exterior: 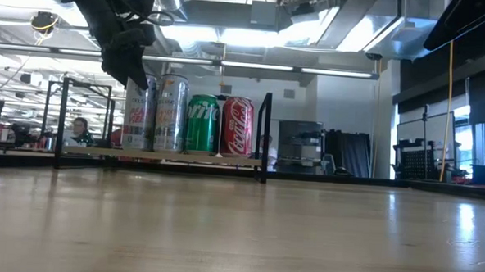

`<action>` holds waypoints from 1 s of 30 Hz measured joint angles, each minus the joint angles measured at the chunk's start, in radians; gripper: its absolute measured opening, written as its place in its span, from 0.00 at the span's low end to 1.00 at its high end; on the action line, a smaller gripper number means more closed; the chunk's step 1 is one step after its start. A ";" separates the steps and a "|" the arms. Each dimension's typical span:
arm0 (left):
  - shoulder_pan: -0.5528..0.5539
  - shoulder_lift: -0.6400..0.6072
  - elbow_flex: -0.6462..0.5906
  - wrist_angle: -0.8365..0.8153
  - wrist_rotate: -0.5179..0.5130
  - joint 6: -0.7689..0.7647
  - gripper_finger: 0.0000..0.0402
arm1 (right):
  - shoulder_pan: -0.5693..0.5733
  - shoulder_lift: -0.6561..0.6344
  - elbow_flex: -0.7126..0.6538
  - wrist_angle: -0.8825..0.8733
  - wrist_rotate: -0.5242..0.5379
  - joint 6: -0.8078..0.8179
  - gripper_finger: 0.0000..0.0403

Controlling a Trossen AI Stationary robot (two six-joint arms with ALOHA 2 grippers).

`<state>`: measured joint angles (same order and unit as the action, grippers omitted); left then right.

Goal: Place canned beverage on shelf
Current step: Put the white-pink soda can on the shelf aligned with the other white-pink soda can

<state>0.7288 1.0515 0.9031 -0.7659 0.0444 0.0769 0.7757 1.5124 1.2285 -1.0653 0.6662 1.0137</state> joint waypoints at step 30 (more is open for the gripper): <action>0.000 0.002 0.050 -0.006 -0.026 0.015 0.69 | -0.012 0.000 0.000 0.018 0.005 -0.013 0.81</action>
<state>0.7284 1.0535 0.9535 -0.7723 0.0185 0.0921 0.7635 1.5124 1.2289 -1.0470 0.6708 1.0010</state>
